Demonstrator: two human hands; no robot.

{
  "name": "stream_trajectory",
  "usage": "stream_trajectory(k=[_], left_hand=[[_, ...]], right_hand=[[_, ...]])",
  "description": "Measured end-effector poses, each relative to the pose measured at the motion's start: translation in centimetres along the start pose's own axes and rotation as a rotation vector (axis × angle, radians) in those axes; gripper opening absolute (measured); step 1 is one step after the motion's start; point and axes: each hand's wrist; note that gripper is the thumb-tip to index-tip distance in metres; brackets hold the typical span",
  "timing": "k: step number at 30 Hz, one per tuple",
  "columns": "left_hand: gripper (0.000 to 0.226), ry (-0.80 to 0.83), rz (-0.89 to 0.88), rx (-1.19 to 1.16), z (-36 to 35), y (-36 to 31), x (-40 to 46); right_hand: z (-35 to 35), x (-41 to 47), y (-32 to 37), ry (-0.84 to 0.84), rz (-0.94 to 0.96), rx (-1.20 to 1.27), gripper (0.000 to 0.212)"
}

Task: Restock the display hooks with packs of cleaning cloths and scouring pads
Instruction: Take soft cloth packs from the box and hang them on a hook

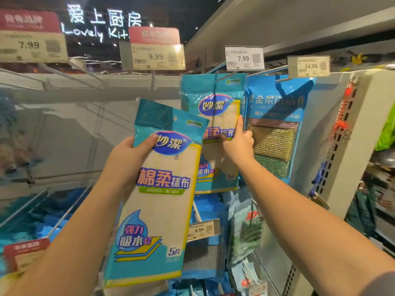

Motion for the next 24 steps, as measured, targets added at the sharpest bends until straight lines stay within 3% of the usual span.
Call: stream_trajectory(k=[3,7,11,17,24], left_hand=[[0.030,0.042,0.012,-0.023,-0.8,-0.1,-0.3],[0.028,0.092,0.004,-0.061,-2.5,-0.4,-0.3],[0.025,0.159,-0.007,-0.113,-5.2,-1.0,0.0],[0.041,0.204,-0.025,-0.143,-8.6,-2.9,1.4],[0.036,0.178,-0.024,-0.267,-11.6,-5.5,2.3]], right_hand=[[2.9,-1.4,0.5,0.012,0.108,-0.036,0.083],[9.4,-2.0,3.1,-0.125,0.512,-0.024,0.041],[13.7,-1.5,5.2,-0.189,0.745,-0.015,0.043],[16.6,-0.3,6.1,-0.228,0.829,-0.057,0.050],[17.6,1.0,6.6,-0.199,0.834,-0.128,0.054]])
Point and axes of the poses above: each hand's wrist, its own x-axis towards the middle knuckle, its own z-axis out of the back of the hand, y = z × x, and after that the axes turned 5 degrees about z, right-handed
